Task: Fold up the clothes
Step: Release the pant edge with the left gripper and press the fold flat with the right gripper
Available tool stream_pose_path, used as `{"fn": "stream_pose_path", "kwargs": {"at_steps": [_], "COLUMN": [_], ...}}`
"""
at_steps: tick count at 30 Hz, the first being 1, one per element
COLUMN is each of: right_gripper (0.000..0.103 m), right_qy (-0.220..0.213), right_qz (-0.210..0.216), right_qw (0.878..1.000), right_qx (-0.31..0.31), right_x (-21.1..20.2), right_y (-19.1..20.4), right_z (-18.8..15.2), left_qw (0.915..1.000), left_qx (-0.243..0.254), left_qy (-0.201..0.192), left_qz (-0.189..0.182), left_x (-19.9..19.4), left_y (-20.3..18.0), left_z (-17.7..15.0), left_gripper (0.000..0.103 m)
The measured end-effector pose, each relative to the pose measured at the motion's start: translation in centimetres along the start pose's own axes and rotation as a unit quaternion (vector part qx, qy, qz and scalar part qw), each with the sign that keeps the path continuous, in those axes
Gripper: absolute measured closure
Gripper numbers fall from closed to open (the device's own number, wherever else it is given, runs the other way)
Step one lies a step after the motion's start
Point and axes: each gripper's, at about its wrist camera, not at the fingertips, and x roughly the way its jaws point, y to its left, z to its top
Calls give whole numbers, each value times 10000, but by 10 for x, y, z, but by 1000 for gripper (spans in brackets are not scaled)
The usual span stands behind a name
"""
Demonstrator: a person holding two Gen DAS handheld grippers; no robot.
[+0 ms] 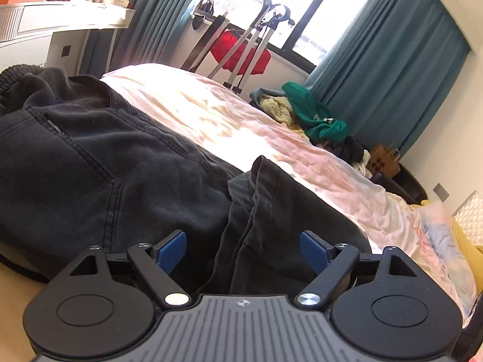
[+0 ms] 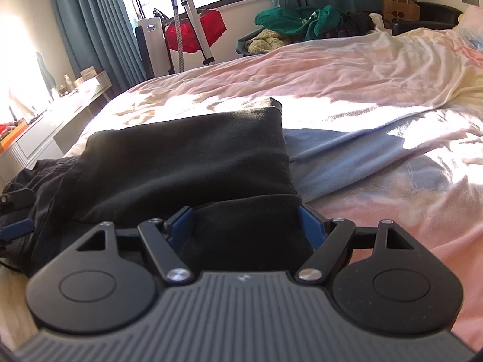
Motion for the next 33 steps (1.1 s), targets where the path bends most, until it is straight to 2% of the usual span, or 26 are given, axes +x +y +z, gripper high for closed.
{"fn": "stream_pose_path", "kwargs": {"at_steps": [8, 11, 12, 13, 14, 15, 18, 21, 24, 27, 30, 33], "right_gripper": [25, 25, 24, 24, 24, 24, 24, 25, 25, 25, 25, 25], "right_qy": [-28, -176, -194, -202, -210, -229, -329, -489, -896, -1167, -686, -514], "right_qz": [131, 195, 199, 186, 173, 170, 153, 133, 187, 237, 465, 330], "right_qw": [9993, 9996, 9996, 9996, 9996, 9996, 9993, 9987, 9957, 9923, 9959, 9968], "right_qx": [360, 106, 62, 56, 57, 62, 46, 39, -105, -345, -368, -522], "right_x": [1, -1, -1, 0, 1, 3, 9, 6, -8, -18, -5, 3], "right_y": [-11, -5, -3, -3, -3, -4, -7, -6, 1, 9, 12, 15], "right_z": [5, 6, 6, 6, 6, 7, 7, 10, 11, 13, 11, 6], "left_qw": [9977, 9973, 9967, 9956, 9945, 9938, 9921, 9901, 9923, 9902, 9849, 9870], "left_qx": [232, 277, 380, 486, 598, 692, 825, 1044, 965, 891, 1120, 1121], "left_qy": [498, 615, 707, 798, 855, 837, 919, 891, 694, 843, 984, 842], "left_qz": [388, 283, 125, 33, 125, 230, 206, 302, 344, 671, 875, 781], "left_x": [75, 102, 110, 118, 125, 130, 141, 138, 127, 134, 146, 144], "left_y": [-13, -20, -24, -29, -35, -39, -46, -59, -64, -61, -54, -50], "left_z": [36, 40, 39, 38, 36, 34, 31, 35, 46, 46, 33, 29], "left_gripper": [20, 29, 38, 38, 37, 41, 69, 78, 79, 78, 72, 62]}}
